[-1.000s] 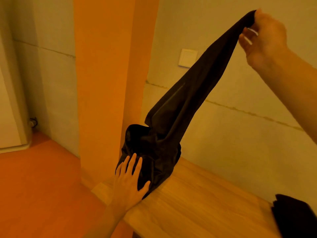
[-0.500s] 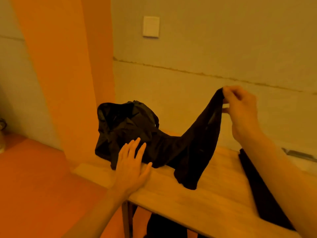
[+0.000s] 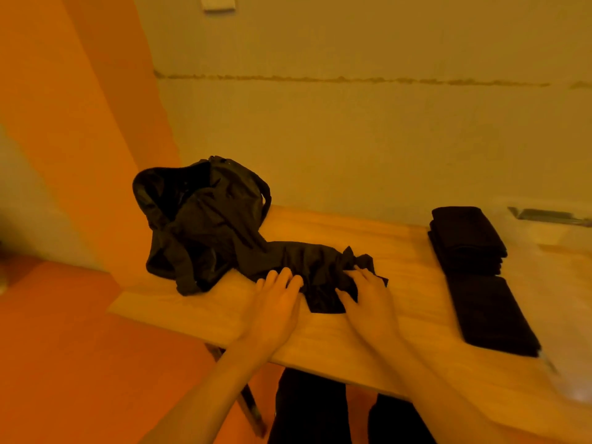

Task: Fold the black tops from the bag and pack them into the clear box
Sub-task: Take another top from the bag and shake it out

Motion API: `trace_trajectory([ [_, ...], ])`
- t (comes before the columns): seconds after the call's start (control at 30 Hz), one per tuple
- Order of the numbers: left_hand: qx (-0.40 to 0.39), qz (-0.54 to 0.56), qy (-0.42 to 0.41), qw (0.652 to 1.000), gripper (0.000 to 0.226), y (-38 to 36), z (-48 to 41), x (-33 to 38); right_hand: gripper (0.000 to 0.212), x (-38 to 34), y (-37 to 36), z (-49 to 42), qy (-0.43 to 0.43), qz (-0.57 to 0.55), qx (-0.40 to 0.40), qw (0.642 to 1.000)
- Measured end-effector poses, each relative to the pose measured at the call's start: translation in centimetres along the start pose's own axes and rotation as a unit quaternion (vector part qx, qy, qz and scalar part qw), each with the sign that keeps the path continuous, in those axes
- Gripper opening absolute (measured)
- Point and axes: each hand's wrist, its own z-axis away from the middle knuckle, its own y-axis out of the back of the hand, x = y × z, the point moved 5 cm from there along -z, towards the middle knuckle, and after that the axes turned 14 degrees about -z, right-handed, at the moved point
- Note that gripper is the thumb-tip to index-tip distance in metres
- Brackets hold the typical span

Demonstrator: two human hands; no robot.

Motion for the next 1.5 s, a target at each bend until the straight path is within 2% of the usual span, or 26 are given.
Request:
trace_trajectory([
  [0.07,0.019,0.019,-0.028,0.999,0.016,0.4,0.1,2.0,0.007,0.9,1.8,1.4,-0.020,-0.089,0.068,0.994],
  [0.13,0.010,0.075,-0.048,0.996,0.005,1.1,0.3,3.7,0.015,1.6,4.1,2.7,-0.054,-0.172,0.129,0.975],
  [0.2,-0.039,0.159,-0.051,0.985,0.019,1.9,0.5,5.4,0.017,1.7,5.8,4.2,-0.066,-0.224,0.161,0.959],
  [0.3,-0.058,0.235,-0.089,0.966,0.026,4.0,1.8,8.4,0.054,0.9,6.6,6.1,-0.062,-0.201,0.167,0.963],
  [0.37,-0.062,0.261,-0.099,0.958,0.028,4.9,2.6,9.3,0.061,0.6,6.9,6.9,-0.029,-0.179,0.194,0.964],
  [0.4,-0.034,0.263,-0.081,0.961,0.026,5.3,2.6,9.0,0.060,0.5,7.1,7.2,-0.004,-0.157,0.212,0.965],
  [0.47,0.018,0.235,0.007,0.972,0.024,5.3,2.3,6.7,0.055,0.6,7.3,7.3,0.025,-0.101,0.222,0.970],
  [0.53,-0.010,0.148,0.088,0.985,0.043,4.3,1.5,3.7,0.051,1.1,6.8,6.6,0.036,-0.031,0.186,0.981],
  [0.57,-0.044,0.105,0.095,0.989,0.049,3.5,1.2,2.5,0.044,1.4,6.4,6.3,0.039,0.005,0.162,0.986],
  [0.6,-0.061,0.080,0.083,0.991,0.043,2.9,0.9,1.8,0.034,1.6,6.0,6.0,0.045,0.027,0.145,0.988],
  [0.67,-0.045,0.065,0.051,0.996,0.017,2.9,0.5,1.3,0.015,2.0,5.6,5.7,0.067,0.026,0.144,0.987],
  [0.73,-0.027,0.083,0.076,0.993,0.022,3.8,0.4,1.1,0.007,2.1,6.0,6.0,0.088,-0.018,0.182,0.979],
  [0.8,-0.020,0.183,0.147,0.972,0.027,5.5,-0.1,0.8,0.007,1.9,7.0,6.6,0.089,-0.094,0.227,0.965],
  [0.87,-0.022,0.318,0.209,0.925,0.025,7.1,-0.9,0.2,0.005,1.6,8.3,6.8,0.051,-0.165,0.255,0.951],
  [0.97,-0.015,0.415,0.242,0.877,0.036,10.0,-3.1,-0.3,0.006,1.3,10.0,5.8,-0.048,-0.282,0.227,0.931],
  [1.0,-0.018,0.461,0.256,0.849,0.038,10.8,-3.7,-0.2,0.003,1.2,10.4,5.3,-0.073,-0.312,0.205,0.925],
  [1.07,-0.054,0.577,0.283,0.764,0.039,11.2,-4.2,0.0,0.003,0.4,10.9,4.8,-0.088,-0.315,0.180,0.928],
  [1.1,-0.083,0.625,0.288,0.721,0.038,11.3,-4.2,0.6,0.010,-0.2,11.0,4.9,-0.082,-0.304,0.181,0.932],
  [1.13,-0.110,0.653,0.278,0.696,0.032,11.5,-4.0,1.3,0.019,-0.9,11.0,5.0,-0.064,-0.290,0.186,0.936],
  [1.17,-0.132,0.663,0.258,0.690,0.026,11.5,-3.7,2.0,0.030,-1.6,10.9,5.1,-0.041,-0.280,0.187,0.941],
  [1.2,-0.155,0.665,0.235,0.692,0.029,11.5,-3.4,2.6,0.041,-2.4,10.6,5.2,-0.023,-0.278,0.174,0.944],
  [1.3,-0.205,0.687,0.191,0.670,0.053,11.7,-2.6,4.6,0.062,-4.0,8.9,5.8,-0.025,-0.277,0.095,0.956],
  [1.33,-0.216,0.687,0.186,0.669,0.055,11.7,-2.3,5.0,0.066,-4.2,8.6,6.1,-0.044,-0.268,0.087,0.959],
  [1.4,-0.231,0.651,0.186,0.699,0.053,11.8,-1.7,5.4,0.070,-3.8,8.3,6.6,-0.110,-0.290,0.098,0.946],
  [1.43,-0.233,0.631,0.176,0.719,0.051,11.7,-1.3,5.5,0.070,-3.4,8.0,6.7,-0.158,-0.323,0.094,0.928],
  [1.5,-0.249,0.624,0.128,0.730,0.050,11.5,-0.5,6.2,0.062,-2.6,6.8,6.9,-0.251,-0.381,0.023,0.889],
])
